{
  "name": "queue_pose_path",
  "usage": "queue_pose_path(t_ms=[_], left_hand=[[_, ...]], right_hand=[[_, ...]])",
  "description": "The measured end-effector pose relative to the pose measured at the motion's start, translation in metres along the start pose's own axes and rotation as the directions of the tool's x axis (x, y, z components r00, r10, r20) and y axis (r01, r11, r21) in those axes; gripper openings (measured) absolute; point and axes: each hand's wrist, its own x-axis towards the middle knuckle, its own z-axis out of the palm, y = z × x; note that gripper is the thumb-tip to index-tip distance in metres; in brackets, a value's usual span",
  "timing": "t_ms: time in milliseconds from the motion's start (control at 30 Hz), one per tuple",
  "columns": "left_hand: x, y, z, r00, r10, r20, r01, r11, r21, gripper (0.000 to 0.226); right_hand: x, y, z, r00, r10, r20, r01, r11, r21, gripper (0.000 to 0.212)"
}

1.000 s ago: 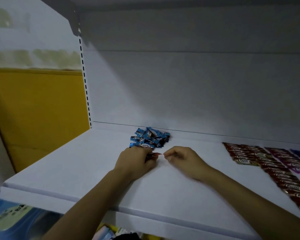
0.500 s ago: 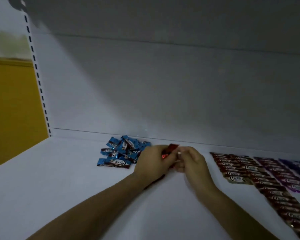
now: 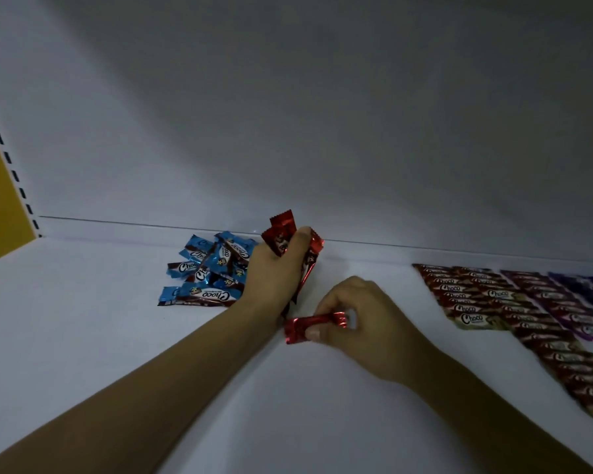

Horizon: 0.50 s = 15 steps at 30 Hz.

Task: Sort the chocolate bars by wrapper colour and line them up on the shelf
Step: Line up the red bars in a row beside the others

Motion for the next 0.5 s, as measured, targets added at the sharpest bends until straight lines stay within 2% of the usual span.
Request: queue_pose_path(t_ms=[133,200,300,400,500], left_hand=[[-0.004,-0.003,-0.004,1.0,0.02,-0.01,-0.019,0.997,0.079,0.033],[-0.005,-0.006,-0.004,0.999,0.043,0.005,-0.043,0.995,0.089,0.035],[-0.004,-0.005,-0.002,0.998,0.065,0.023,-0.067,0.991,0.114,0.036],[-0.003,-0.005,0.0,0.993,0.107,0.042,-0.112,0.983,0.146,0.039],[-0.007,-0.009,0.002,0.989,0.135,0.055,-0.142,0.98,0.138,0.038]], right_hand=[[-0.003,0.013,-0.016,0.968,0.058,-0.243,-0.116,0.965,-0.233,0.01],[-0.005,0.018,-0.024,0.976,0.063,-0.21,-0.135,0.927,-0.349,0.009],[-0.008,0.023,-0.03,0.99,0.066,-0.122,-0.12,0.847,-0.518,0.03],[-0.008,0.019,-0.032,0.982,0.043,-0.185,-0.134,0.85,-0.51,0.035],[-0.012,0.015,-0.023,0.994,0.026,-0.107,-0.08,0.841,-0.536,0.033]])
